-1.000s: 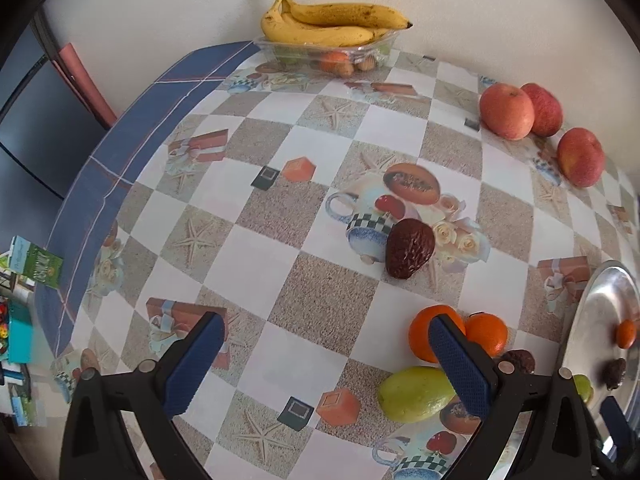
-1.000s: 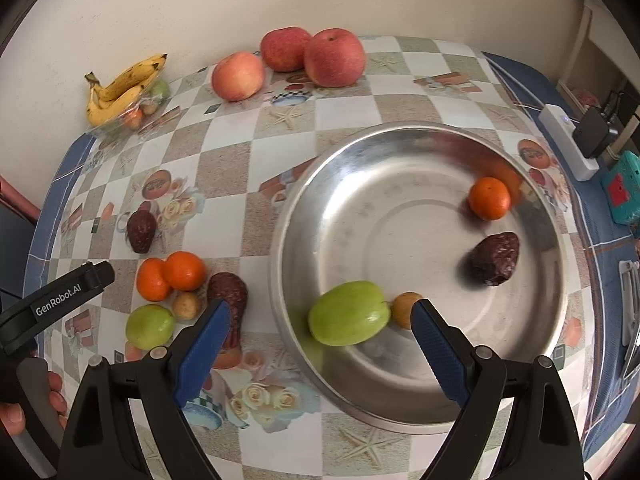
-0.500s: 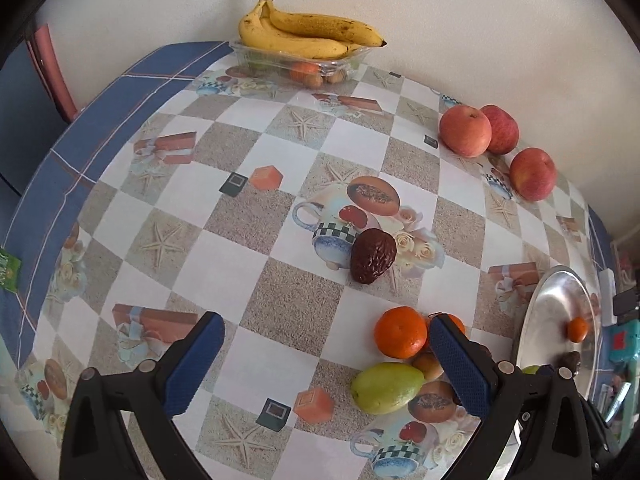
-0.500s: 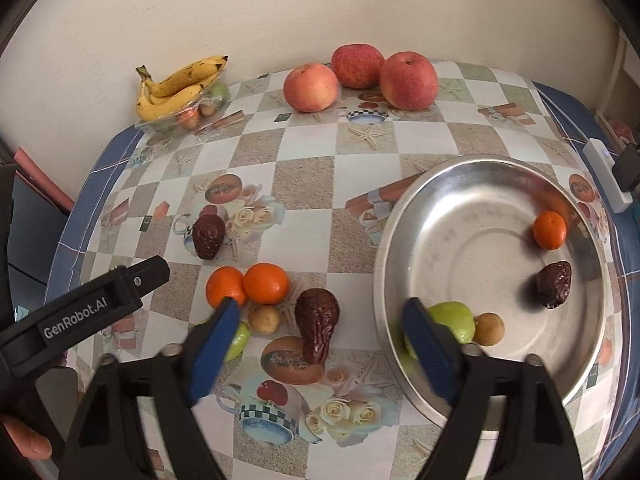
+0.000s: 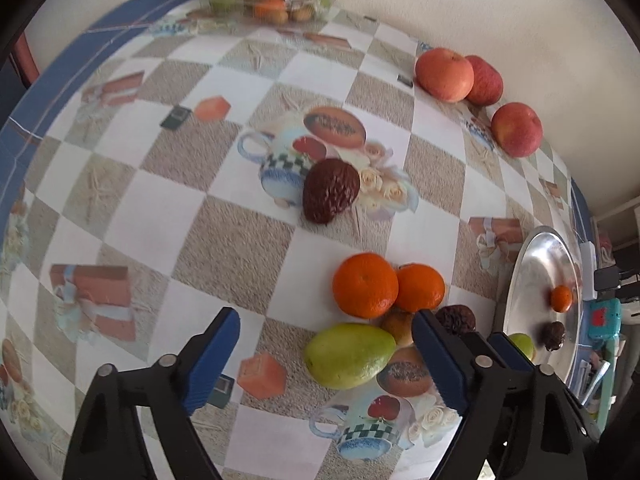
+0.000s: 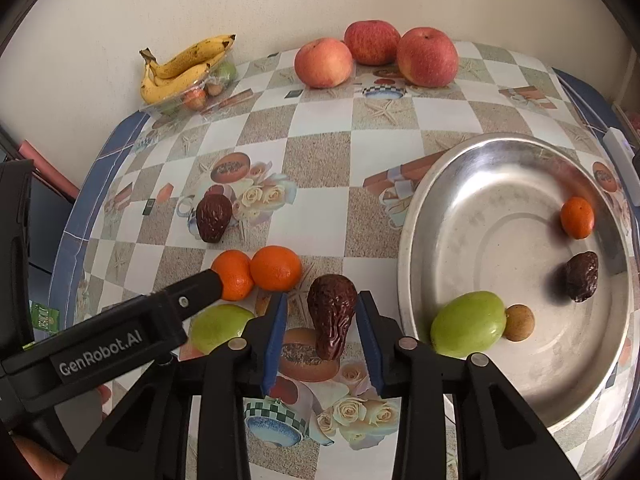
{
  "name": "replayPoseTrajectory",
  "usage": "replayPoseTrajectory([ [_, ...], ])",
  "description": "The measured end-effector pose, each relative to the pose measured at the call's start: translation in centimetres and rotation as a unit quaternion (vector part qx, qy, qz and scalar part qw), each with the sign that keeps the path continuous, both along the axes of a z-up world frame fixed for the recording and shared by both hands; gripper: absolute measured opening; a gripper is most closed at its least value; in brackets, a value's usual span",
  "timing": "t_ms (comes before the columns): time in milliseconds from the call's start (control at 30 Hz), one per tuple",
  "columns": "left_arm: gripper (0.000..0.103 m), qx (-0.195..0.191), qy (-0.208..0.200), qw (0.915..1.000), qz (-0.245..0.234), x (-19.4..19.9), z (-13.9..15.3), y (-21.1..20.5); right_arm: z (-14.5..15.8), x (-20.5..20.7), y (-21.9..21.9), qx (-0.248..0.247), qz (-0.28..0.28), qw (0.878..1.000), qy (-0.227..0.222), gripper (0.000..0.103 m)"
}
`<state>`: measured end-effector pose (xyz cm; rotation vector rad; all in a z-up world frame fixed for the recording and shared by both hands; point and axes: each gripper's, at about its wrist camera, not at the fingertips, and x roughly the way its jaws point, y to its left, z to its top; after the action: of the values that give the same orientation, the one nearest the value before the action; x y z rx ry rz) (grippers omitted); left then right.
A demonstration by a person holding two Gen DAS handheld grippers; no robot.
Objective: Organize fruits
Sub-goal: 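Grasp the elongated dark date with the right gripper while the left gripper grasps the green pear, then lift the held pear and date off the table with both grippers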
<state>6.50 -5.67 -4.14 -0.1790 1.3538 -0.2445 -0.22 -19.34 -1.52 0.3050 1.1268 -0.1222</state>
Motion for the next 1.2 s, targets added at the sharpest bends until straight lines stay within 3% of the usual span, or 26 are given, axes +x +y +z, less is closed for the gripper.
replayPoseTrajectory([
  [233,0.082,-0.022,0.036,0.9991,0.008,-0.2,-1.3,-0.2,-1.6,0.3,0.1,-0.011,0.002,1.000,0.024,0.035],
  [367,0.070,-0.039,0.058,0.9974,0.020,-0.2,-2.0,-0.1,-2.4,0.4,0.1,-0.013,0.001,0.999,0.034,0.035],
  [700,0.068,-0.051,0.072,0.9959,0.020,-0.5,-2.1,-0.6,-3.0,0.5,-0.1,-0.015,0.000,0.999,0.041,0.035],
  [767,0.056,-0.053,0.072,0.9958,0.019,-0.6,-2.1,-0.6,-3.1,0.6,-0.1,-0.016,0.001,0.999,0.042,0.035],
  [1200,0.056,-0.069,0.079,0.9933,0.047,-0.6,-2.1,0.6,-3.2,0.6,-0.2,-0.012,-0.001,0.999,0.043,0.034],
])
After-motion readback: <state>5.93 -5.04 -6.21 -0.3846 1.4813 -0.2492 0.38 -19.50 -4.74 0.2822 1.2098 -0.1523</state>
